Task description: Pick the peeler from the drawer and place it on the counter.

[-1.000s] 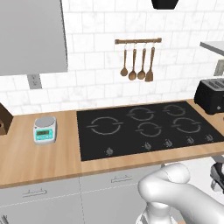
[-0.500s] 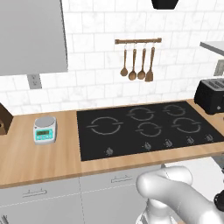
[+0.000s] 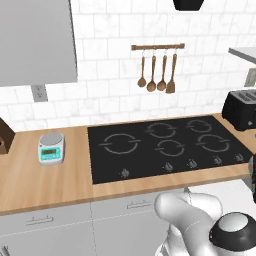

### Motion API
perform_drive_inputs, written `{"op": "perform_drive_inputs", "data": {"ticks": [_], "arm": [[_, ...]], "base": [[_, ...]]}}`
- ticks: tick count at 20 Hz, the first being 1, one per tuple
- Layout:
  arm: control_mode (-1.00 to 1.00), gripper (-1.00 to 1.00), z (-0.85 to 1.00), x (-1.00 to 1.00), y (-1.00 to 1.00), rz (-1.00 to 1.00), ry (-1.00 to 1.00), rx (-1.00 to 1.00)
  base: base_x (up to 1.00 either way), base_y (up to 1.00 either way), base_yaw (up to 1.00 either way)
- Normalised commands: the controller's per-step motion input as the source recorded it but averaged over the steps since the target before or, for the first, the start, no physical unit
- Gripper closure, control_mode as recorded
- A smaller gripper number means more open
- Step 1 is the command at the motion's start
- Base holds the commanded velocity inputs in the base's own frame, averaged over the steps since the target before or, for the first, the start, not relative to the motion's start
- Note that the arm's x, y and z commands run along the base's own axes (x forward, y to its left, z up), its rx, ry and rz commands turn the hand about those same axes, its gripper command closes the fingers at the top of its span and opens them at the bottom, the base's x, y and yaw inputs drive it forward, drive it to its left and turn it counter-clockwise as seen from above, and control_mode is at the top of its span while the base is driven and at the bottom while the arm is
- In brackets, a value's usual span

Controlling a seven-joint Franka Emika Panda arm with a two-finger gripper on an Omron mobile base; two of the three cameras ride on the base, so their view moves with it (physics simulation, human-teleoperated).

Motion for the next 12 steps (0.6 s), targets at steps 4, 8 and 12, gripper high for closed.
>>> {"op": "perform_drive_inputs", "data": {"ticks": [4, 8, 12], "arm": [[-1.00, 1.00, 0.68, 0.54, 0.77, 0.05, -0.06, 0.03], [-1.00, 1.00, 0.48, 0.71, 0.95, 0.08, -0.04, 0.03], [-1.00, 1.00, 0.57, 1.00, 0.87, 0.18, -0.01, 0.11]], "base": [[0.00, 0.00, 0.00], [0.00, 0.00, 0.00], [0.00, 0.00, 0.00]]}}
